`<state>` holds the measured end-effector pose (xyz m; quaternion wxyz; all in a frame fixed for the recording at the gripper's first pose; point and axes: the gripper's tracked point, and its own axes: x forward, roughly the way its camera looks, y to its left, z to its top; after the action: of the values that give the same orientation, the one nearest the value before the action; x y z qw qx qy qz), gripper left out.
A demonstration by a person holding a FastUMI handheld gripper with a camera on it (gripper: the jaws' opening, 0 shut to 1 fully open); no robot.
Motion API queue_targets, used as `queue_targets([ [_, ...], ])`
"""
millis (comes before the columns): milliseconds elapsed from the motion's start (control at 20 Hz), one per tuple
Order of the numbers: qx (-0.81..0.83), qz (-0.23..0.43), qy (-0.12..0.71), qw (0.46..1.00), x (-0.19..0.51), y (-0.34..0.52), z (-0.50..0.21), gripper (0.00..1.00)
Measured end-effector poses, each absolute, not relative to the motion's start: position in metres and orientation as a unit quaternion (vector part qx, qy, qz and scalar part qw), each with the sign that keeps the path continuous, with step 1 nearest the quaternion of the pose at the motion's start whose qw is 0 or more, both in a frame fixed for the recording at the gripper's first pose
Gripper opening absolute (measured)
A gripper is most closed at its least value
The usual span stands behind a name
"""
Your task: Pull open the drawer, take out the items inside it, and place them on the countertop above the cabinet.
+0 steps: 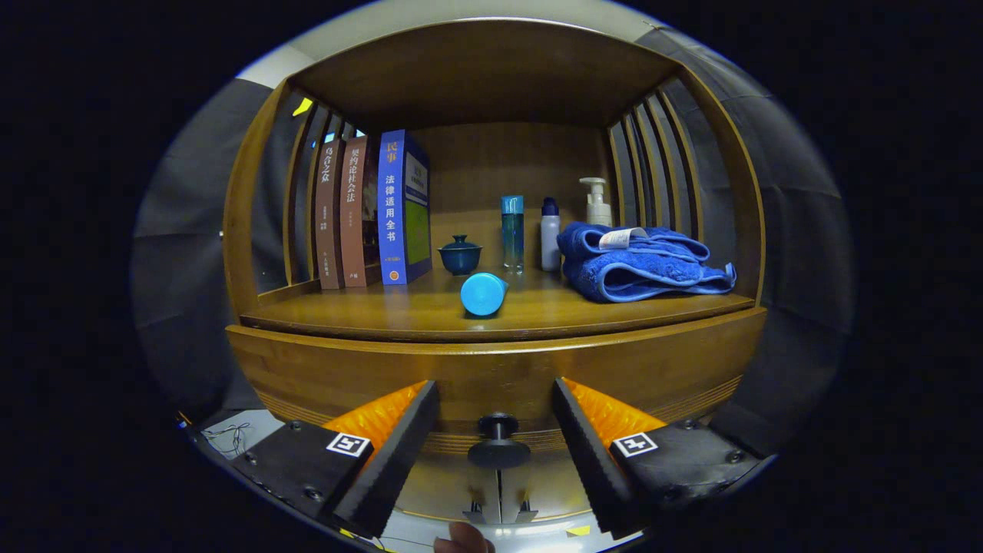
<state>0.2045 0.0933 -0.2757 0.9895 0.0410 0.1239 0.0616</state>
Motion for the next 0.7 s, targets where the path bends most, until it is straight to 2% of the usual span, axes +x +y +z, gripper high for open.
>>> queue_targets([
  [350,0.071,0.061,0.132,0.987,0.203,0.085,-0.286,0.99],
  [700,0.065,0.062,0.095,0.991,0.178,0.076,-0.250,1.00],
])
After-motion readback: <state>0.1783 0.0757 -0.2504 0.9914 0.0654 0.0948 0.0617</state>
